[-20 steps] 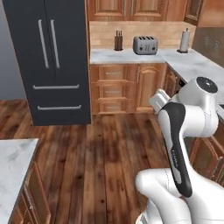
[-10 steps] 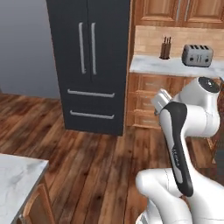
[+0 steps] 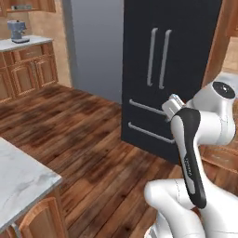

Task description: Retrieve the tupperware and aluminum foil from the cabinet and place them on the dining counter near the plate with fish and lemon to prepare for storing leftovers.

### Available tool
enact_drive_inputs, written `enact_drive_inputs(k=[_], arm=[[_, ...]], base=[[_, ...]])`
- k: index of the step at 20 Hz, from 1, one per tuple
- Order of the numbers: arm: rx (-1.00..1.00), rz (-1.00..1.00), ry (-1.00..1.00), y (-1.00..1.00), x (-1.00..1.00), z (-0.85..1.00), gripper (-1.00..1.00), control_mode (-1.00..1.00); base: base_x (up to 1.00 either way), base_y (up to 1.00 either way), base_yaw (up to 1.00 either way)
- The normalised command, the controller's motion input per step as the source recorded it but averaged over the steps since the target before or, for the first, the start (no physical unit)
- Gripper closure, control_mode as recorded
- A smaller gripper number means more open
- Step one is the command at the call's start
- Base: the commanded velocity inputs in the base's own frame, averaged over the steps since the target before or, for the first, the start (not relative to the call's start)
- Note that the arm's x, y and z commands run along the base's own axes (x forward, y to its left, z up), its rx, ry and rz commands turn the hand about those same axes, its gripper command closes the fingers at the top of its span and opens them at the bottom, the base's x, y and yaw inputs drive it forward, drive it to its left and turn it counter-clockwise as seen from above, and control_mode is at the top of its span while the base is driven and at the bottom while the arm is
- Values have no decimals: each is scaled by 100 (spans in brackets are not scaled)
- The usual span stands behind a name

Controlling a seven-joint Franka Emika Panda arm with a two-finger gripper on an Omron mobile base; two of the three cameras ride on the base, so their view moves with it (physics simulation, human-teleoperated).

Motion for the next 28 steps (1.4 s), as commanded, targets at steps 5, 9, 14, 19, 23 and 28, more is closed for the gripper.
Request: enact_drive_inputs(k=[5,9,14,19,23,28], arm=[[0,0,0,0,0,0,-100,100],[0,0,0,0,0,0,-100,100],[0,0,0,0,0,0,-100,100],[0,0,0,0,0,0,-100,100],[0,0,0,0,0,0,-100,100],[0,0,0,0,0,0,-100,100]], base=[[85,-34,69],[95,-55,53],[93,-75,26],[100,-26,8],[100,0,7],[100,0,5]])
